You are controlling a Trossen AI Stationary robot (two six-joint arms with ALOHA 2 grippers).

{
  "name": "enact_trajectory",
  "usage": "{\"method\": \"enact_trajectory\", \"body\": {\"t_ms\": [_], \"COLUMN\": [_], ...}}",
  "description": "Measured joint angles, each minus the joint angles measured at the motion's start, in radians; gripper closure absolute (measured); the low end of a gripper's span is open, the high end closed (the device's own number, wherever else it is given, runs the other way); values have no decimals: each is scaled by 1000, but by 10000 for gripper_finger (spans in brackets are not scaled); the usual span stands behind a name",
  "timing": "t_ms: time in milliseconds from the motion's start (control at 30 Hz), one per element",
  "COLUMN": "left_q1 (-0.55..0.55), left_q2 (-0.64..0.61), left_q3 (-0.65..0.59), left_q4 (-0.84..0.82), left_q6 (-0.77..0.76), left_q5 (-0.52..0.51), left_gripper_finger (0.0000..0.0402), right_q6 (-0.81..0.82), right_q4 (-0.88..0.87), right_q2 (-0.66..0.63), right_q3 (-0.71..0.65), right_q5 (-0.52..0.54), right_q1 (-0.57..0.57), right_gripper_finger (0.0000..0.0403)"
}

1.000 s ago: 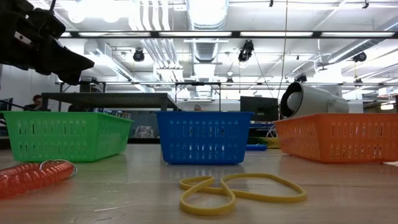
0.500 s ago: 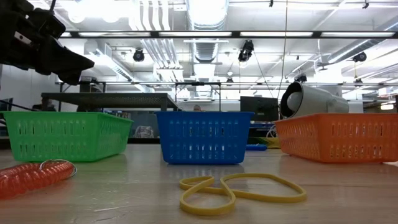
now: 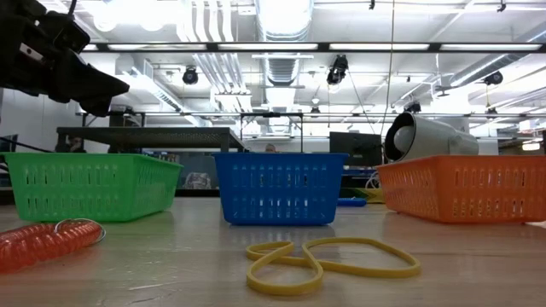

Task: Pick & Place Office Desk Supplies
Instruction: Put the yellow rubber band into the orange bin

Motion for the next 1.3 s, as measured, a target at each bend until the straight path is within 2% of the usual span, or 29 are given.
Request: {"method": "enact_trajectory", "body": {"t_ms": [167,500,833,1300], "left_q1": [0,0,0,0], "left_q2": [0,0,0,0], "left_q3": [0,0,0,0], "left_q4": [0,0,0,0], "left_q6": [0,0,0,0], "left_q5": [0,0,0,0], "left_gripper_finger": [374,374,374,374], "right_q6": [-9,-23,-91,-199], "right_q4": [-4,-23,-250,-566], "right_q2": [0,-7,-55,-61], "right_q3": [0,5,88,292], "right_q5": [0,5,44,271], "right_q1": [0,0,3,1], "right_gripper_finger": [391,394,394,394]}}
